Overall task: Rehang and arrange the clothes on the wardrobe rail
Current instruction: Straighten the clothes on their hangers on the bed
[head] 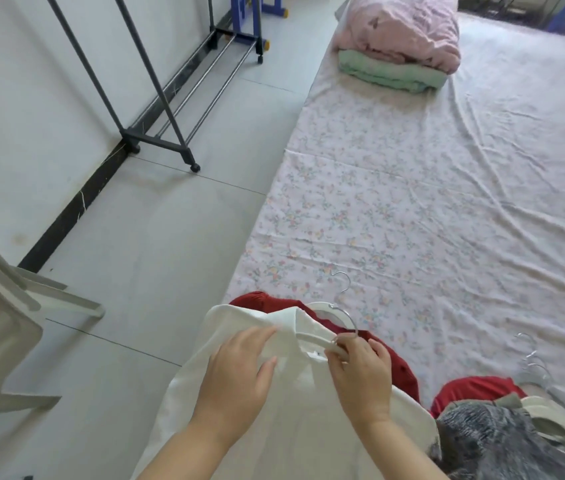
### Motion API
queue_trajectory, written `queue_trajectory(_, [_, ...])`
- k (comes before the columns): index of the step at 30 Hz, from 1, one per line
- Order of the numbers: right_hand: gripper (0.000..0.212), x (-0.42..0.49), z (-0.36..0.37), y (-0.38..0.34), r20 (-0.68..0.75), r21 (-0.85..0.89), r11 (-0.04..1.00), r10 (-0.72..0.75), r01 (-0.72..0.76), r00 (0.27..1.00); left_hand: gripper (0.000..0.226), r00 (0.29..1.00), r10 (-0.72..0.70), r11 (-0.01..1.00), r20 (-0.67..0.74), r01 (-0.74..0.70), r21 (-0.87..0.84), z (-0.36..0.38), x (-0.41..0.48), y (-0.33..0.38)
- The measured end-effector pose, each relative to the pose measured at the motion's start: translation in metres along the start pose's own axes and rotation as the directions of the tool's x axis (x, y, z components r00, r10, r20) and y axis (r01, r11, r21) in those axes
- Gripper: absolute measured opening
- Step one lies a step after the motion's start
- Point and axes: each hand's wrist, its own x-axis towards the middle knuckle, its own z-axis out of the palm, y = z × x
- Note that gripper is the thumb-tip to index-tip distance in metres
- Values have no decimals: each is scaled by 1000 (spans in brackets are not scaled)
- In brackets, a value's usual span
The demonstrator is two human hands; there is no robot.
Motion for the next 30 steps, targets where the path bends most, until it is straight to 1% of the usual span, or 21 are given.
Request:
queue_trajectory(3, [8,-28,-47,-24,-99,67,993,-95,101,991,45,991,131,990,32,-132,39,-19,4,36])
queue_trajectory(4, [10,-36,-64,-34,-124,92,988,-111,123,986,48,982,180,981,49,-183,59,-24,3,47])
queue_trajectory(5, [15,-43,-80,-42,-157,117,985,-109,128,982,50,973,220,972,73,-225,73,-29,1,56])
queue_trajectory(7, [22,-53,-115,-57,-227,176,980,-46,87,973,52,937,330,935,110,-341,97,-36,-7,71])
queue_trajectory(10, [27,-72,-165,-68,-313,215,976,35,35,949,45,851,514,849,109,-523,75,-44,-22,95])
queue_trajectory(13, [31,-104,-208,-72,-376,164,985,121,-63,919,31,750,660,751,47,-659,-33,-45,-38,127])
queue_trajectory(15, [31,-127,-232,-71,-429,123,984,171,-130,887,26,680,733,679,23,-728,-98,-42,-51,153])
queue_trajectory(17, [29,-153,-253,-65,-479,87,973,228,-213,848,26,624,781,622,32,-771,-134,-35,-69,178])
queue_trajectory(19, [28,-186,-273,-55,-515,59,954,280,-292,810,27,592,803,594,65,-788,-160,-25,-91,204])
queue_trajectory(22, [34,-238,-304,-37,-574,-4,916,326,-400,752,30,525,846,532,95,-819,-214,-7,-131,243])
queue_trajectory(26, [27,-302,-338,-12,-659,-60,864,342,-500,670,27,457,884,463,103,-820,-336,22,-187,289])
queue_trajectory(30, [27,-375,-373,26,-708,-86,806,364,-586,605,25,374,907,422,195,-811,-406,61,-252,334])
